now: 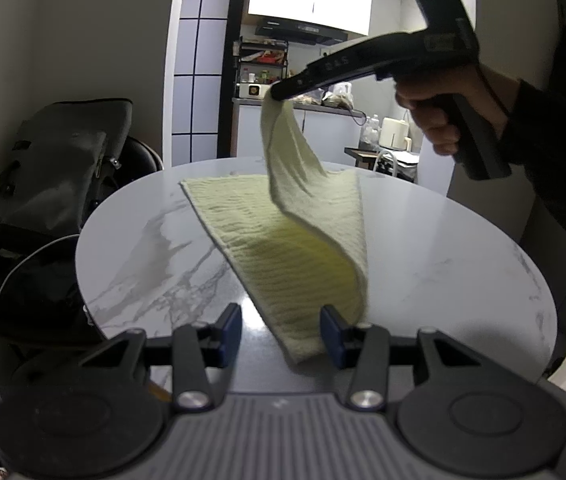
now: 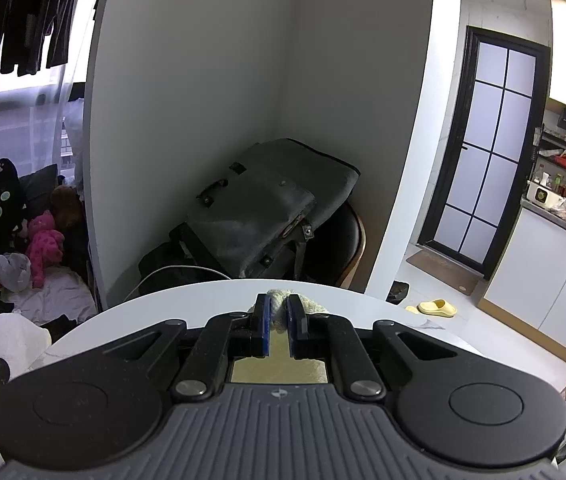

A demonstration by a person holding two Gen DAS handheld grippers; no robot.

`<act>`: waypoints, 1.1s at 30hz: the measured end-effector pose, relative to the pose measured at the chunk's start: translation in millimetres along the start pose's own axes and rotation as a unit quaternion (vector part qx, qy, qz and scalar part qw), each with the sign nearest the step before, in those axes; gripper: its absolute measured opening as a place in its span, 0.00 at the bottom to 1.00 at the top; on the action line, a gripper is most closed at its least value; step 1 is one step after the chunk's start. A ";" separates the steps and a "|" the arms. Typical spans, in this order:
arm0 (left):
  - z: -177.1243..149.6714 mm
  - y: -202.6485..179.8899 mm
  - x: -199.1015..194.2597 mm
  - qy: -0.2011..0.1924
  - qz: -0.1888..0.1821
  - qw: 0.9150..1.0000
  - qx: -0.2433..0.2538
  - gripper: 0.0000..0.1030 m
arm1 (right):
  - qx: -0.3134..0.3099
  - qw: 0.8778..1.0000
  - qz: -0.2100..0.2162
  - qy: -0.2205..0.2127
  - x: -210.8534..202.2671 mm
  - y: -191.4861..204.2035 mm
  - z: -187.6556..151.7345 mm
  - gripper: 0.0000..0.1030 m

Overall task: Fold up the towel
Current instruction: 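Carry the corner across the towel toward the opposite corner with the right gripper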

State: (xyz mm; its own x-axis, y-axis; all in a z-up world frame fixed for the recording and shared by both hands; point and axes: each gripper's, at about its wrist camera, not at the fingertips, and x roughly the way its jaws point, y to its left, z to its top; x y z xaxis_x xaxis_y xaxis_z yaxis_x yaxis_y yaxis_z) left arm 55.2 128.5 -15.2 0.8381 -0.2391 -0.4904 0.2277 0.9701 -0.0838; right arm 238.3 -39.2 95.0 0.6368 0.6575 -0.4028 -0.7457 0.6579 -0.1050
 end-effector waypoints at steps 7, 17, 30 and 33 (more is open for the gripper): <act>0.0 1.9 -1.0 0.001 -0.003 1.000 -0.001 0.45 | 0.001 1.000 -0.001 0.001 11.5 1.5 4.1 0.09; 4.5 6.5 -8.1 -0.003 -0.003 1.000 -0.014 0.45 | -0.004 1.000 -0.004 0.003 21.0 4.0 7.7 0.09; 0.6 8.4 -14.8 0.011 0.013 1.000 -0.005 0.45 | -0.001 1.000 -0.003 0.006 31.6 6.4 10.7 0.09; -1.3 8.9 -16.8 0.016 0.017 1.000 -0.006 0.45 | 0.004 1.000 -0.002 0.008 37.2 4.4 10.1 0.09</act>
State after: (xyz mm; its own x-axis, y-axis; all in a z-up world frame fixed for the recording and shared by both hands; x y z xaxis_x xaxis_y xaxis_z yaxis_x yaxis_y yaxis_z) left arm 42.5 141.2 -8.8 0.8290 -0.2044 -0.5206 0.1925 0.9782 -0.0775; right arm 260.6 -8.2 88.8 0.6370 0.6482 -0.4172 -0.7411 0.6639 -0.1000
